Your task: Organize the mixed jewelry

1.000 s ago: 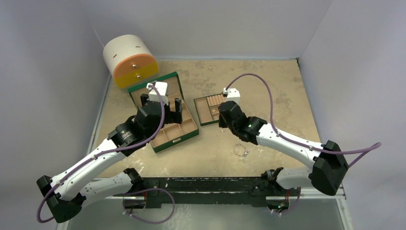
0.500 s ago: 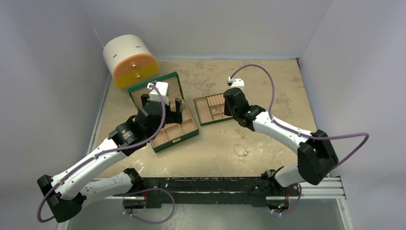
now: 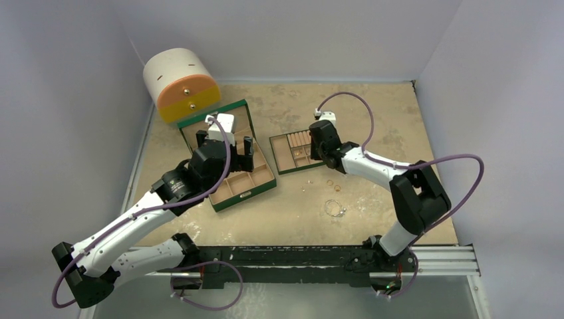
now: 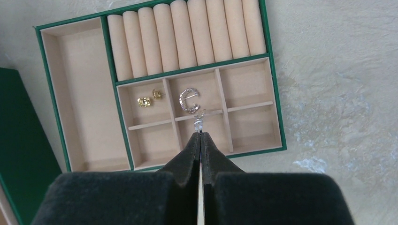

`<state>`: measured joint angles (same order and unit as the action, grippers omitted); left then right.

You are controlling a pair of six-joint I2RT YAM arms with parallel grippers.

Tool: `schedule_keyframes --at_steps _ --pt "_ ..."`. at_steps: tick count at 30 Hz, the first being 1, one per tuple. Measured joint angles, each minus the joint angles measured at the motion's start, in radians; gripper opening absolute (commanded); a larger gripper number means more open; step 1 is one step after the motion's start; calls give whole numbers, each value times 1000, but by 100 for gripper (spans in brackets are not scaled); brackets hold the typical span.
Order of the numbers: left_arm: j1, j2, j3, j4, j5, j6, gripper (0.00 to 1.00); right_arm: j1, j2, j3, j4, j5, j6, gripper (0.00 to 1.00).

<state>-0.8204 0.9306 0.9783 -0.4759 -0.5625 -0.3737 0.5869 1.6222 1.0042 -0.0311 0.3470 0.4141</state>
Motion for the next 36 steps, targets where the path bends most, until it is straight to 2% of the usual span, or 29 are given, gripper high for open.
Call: schedule_keyframes --at_steps 23,30,36 --pt "0 7 0 -4 -11 0 97 -27 130 48 45 -28 1 0" --pt "0 7 0 -4 -11 0 97 -27 158 68 45 -32 7 16" --pt "0 6 0 -4 -11 0 97 -27 157 69 44 -35 11 24"
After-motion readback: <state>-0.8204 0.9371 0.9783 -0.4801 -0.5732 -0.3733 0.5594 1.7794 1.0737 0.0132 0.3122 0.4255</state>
